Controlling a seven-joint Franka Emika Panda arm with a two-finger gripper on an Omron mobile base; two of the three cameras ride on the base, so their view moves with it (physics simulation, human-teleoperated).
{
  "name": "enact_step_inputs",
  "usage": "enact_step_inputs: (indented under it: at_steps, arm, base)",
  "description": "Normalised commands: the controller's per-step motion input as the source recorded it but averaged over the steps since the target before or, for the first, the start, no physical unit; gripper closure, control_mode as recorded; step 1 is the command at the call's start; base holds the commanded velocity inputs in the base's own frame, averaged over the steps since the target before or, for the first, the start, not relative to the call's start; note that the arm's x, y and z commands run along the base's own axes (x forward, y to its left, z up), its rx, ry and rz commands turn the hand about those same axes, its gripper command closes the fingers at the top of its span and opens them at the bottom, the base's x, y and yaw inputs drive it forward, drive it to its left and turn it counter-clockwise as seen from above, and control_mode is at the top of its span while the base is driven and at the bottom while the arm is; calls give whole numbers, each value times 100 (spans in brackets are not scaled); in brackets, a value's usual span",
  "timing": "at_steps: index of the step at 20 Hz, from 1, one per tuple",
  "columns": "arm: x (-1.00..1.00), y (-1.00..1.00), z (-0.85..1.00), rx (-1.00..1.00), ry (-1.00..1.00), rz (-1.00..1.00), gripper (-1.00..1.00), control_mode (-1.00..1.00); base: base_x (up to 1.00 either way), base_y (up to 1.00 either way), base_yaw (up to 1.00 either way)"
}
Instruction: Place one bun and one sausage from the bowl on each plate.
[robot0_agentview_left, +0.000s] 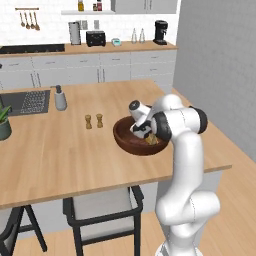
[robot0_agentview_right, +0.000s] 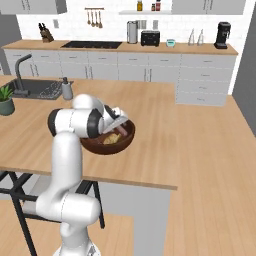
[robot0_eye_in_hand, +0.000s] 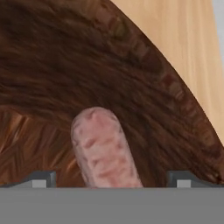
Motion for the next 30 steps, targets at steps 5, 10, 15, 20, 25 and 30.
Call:
enact_step_inputs:
  at_steps: [5,10,15,20,25,30]
  arm:
    - [7,-2,-2,0,0,0,-100,-100]
    - [0,0,0,0,0,0,100,-100]
    - [0,0,0,0,0,0,100,-100]
    - [0,0,0,0,0,0,100,-100]
    - [-32,14,48,0,8,-4,100,-100]
    - [-61,50,90,0,15,-14,100,-100]
  base:
    - [0,0,0]
    - [0,0,0]
    - [0,0,0]
    - [0,0,0]
    - [0,0,0]
    - [0,0,0]
